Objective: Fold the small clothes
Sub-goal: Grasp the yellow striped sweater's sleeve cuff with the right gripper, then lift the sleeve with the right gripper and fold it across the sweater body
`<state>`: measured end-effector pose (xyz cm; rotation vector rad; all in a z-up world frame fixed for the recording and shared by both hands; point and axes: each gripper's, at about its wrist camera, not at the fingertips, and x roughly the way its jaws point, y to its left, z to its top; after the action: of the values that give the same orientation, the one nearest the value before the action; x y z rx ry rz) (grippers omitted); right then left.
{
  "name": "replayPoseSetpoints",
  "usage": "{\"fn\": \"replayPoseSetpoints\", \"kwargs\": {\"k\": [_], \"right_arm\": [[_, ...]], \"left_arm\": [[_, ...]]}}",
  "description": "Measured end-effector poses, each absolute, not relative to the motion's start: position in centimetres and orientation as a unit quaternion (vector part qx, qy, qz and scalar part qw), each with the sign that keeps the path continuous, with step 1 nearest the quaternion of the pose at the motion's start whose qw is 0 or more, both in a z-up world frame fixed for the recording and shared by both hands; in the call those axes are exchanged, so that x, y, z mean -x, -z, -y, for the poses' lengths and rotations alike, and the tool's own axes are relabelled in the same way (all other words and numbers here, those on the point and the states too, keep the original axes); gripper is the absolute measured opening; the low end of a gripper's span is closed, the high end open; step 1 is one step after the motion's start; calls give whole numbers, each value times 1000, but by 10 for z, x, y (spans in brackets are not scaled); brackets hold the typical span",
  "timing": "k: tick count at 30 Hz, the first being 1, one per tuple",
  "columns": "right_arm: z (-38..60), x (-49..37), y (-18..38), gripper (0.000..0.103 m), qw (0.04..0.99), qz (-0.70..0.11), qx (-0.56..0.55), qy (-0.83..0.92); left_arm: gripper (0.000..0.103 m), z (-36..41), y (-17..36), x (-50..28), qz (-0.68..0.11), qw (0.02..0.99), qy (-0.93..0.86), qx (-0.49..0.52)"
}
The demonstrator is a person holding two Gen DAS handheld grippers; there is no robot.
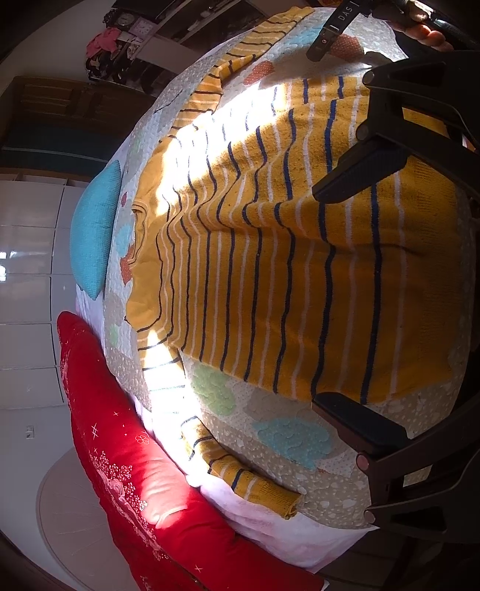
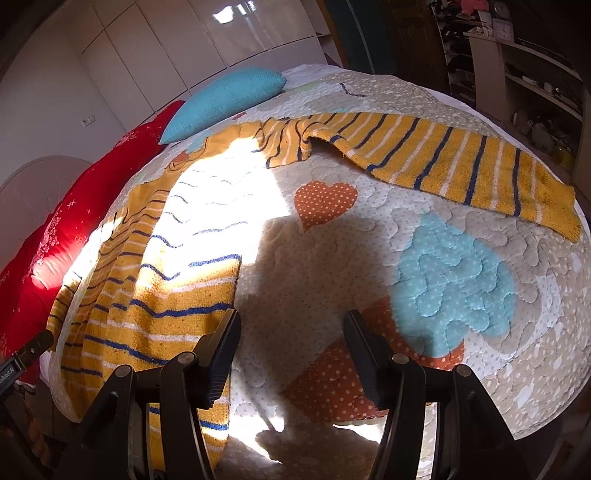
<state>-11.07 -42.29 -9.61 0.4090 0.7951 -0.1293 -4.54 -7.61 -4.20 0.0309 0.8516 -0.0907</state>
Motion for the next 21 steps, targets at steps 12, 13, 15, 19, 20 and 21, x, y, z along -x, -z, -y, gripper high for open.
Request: {"fn": "replayPoseSetpoints", "kwargs": {"k": [12,13,15,19,20,21], "right_arm": [[573,135,104,64,857,-277,-409,146],[581,132,104,64,854,-266,-420,151],[596,124,104,61,850,-248,-433,170],[621,111,100,6,840,-241,-446,195],[631,114,91,6,844,-228,-439,209],[636,117,80,6,849,-218,-423,230]], "left_arm": [[102,88,55,38,-430,901,54,-20],[102,90,55,38,-432,900,55,-23],[102,94,56,38,-434,899,58,-29],[102,97,53,38,-433,898,62,-42],[102,96,50,39,-430,900,60,-44],[102,93,48,39,-427,902,58,-43]]}}
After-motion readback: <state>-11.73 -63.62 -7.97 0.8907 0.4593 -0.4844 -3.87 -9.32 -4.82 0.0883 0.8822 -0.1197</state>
